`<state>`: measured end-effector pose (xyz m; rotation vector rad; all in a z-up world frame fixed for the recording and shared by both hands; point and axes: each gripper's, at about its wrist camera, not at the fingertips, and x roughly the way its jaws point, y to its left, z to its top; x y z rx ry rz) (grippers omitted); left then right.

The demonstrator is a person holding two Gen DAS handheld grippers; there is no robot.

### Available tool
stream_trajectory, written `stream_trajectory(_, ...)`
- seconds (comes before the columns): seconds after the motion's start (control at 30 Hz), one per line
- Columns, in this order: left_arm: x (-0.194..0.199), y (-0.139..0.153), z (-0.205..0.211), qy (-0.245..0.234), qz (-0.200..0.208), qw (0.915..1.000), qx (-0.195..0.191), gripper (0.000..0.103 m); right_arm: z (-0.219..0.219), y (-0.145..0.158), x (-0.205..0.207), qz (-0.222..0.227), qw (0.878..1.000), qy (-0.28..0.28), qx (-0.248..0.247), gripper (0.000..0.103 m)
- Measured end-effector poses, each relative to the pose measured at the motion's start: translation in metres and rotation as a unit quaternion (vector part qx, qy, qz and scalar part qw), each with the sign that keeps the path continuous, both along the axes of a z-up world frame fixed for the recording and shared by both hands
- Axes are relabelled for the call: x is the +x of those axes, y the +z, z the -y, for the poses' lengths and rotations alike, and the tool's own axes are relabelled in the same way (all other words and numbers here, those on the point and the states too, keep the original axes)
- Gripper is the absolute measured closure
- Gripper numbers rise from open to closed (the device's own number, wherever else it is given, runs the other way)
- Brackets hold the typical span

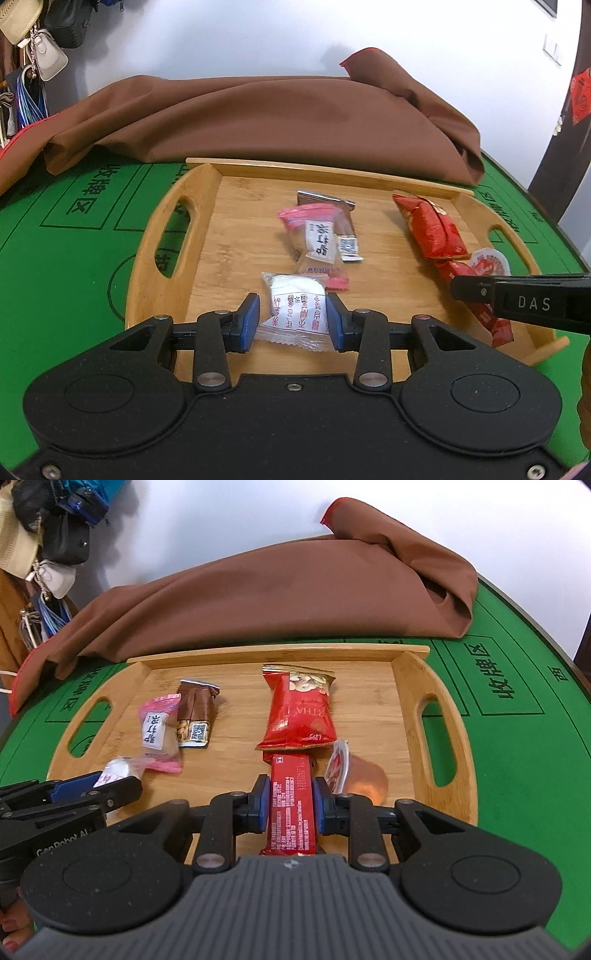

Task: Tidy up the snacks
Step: 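Carry the white candy packet and red sausage stick onto the tray with both tools, then open both tools to release the packets onto the tray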

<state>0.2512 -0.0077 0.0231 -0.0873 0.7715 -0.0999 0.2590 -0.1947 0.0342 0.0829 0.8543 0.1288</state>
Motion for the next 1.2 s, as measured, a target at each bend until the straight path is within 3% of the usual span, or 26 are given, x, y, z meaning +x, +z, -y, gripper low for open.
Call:
stream_trajectory(0.6,0.024,-0.005,0.007,0.009,-0.002,0.9998,0.018,0.066,-0.006,-0.010,0.022,0.001,1.000,-0.001,-0.023,0.073)
stream_trajectory(0.63,0.024,-0.004,0.007,0.010,-0.003,0.9997,0.020,0.065,-0.006,-0.010,0.021,0.002,1.000,-0.001,-0.022,0.068)
stream_trajectory(0.73,0.022,-0.003,0.007,0.010,-0.006,0.9997,0.021,0.065,-0.005,-0.007,0.018,0.010,1.000,0.000,-0.022,0.066)
stream_trajectory(0.77,0.021,-0.003,0.007,0.010,-0.007,0.9997,0.019,0.064,-0.004,-0.006,0.016,0.011,1.000,0.000,-0.022,0.060)
stream_trajectory(0.97,0.005,0.008,0.006,0.004,0.009,0.9997,0.022,0.043,-0.005,0.004,0.001,0.025,0.999,0.011,-0.024,0.049)
stream_trajectory(1.03,-0.002,0.012,0.006,0.002,0.015,0.9997,0.021,0.031,-0.005,0.007,-0.006,0.031,0.999,0.016,-0.025,0.046)
stream_trajectory(1.2,-0.023,0.020,0.006,-0.006,0.031,0.9993,0.021,0.022,-0.004,0.013,-0.023,0.042,0.998,0.028,-0.024,0.037)
